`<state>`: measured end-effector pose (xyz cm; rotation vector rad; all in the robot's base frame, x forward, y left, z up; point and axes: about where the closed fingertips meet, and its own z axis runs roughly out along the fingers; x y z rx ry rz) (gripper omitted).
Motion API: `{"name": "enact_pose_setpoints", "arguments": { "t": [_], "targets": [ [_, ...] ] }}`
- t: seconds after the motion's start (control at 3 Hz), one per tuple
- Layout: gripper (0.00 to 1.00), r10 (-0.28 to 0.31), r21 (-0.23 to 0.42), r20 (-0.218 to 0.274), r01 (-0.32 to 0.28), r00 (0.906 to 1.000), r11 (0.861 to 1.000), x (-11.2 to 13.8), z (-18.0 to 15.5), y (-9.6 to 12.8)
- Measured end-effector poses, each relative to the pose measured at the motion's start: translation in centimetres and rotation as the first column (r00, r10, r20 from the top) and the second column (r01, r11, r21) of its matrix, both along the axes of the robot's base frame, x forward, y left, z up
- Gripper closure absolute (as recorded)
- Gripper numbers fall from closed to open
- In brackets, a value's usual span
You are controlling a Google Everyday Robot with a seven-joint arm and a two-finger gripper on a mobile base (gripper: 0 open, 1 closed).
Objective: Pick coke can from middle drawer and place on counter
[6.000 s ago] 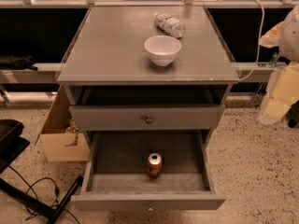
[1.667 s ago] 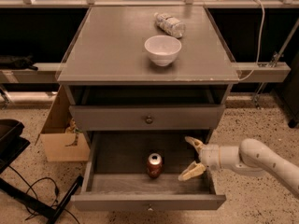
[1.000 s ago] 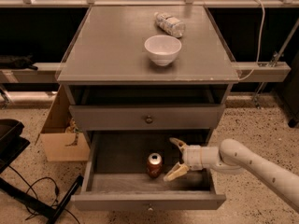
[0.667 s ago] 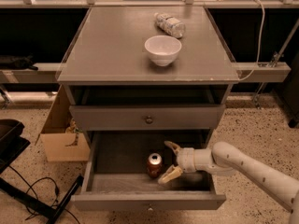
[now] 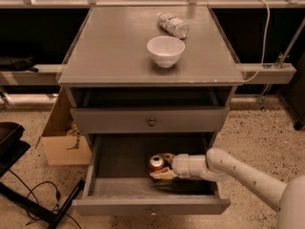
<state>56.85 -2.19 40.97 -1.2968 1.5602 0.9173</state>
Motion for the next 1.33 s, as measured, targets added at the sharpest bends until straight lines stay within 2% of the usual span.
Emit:
{"name": "enact_pose_setpoints", "arguments": {
  "t": [0.33,0.67,1.0,1.33],
  "targets": [
    [0.71,0.002,-0.012,0.005,-0.002,1.0,1.0,0.1,0.4,0.8],
    [0.94,0.014,-0.047,-0.022,-0.015,0.9997,0.999,-2.2,4.2,0.0],
    [1.0,0.106,-0.061,-0.07,-0.111,0.9918,0.992,-6.9,11.8,0.7],
    [1.0,0.227,-0.085,-0.066,-0.233,0.9716,0.969,-8.3,26.1,3.0]
  ]
}}
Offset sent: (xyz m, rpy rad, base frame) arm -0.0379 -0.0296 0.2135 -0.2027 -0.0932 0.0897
